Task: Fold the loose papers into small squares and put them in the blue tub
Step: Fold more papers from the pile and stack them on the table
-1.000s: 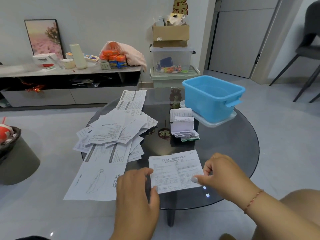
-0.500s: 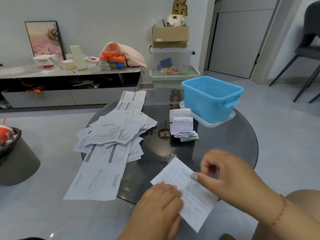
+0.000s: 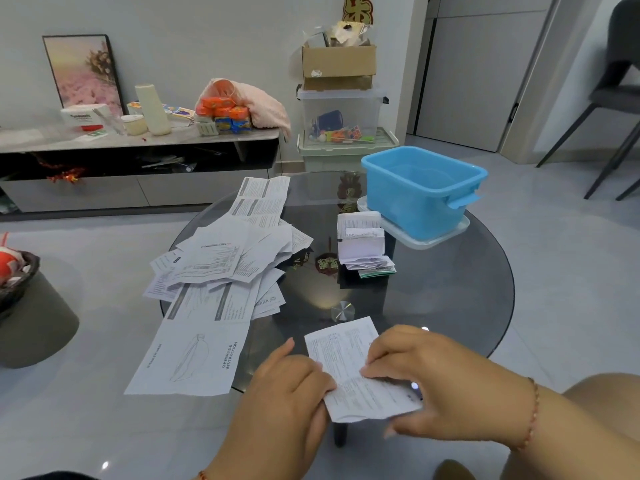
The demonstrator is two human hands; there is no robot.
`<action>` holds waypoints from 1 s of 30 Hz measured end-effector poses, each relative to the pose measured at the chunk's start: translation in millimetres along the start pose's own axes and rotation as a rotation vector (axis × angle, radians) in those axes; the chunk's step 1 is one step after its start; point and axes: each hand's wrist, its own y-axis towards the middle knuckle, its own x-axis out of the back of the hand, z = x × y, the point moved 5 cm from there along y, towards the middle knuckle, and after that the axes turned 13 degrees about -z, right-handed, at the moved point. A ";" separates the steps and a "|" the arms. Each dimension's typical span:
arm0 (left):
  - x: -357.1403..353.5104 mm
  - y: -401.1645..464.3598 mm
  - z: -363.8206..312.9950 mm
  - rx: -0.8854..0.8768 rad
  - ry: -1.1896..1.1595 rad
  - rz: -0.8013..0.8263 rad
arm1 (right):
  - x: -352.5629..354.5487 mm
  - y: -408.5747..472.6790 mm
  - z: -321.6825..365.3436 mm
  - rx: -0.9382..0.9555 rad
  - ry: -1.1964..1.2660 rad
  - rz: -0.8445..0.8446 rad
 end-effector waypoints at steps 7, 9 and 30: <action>1.4 -2.5 3.7 0.216 -0.103 -0.059 | -6.7 3.9 -16.7 -0.115 0.103 -0.123; 1.1 -2.6 4.0 0.272 -0.094 -0.062 | -5.5 6.3 -18.7 -0.167 0.156 -0.169; -0.7 1.7 9.3 0.699 0.190 -0.048 | -11.1 13.8 -26.4 -0.636 0.029 -0.272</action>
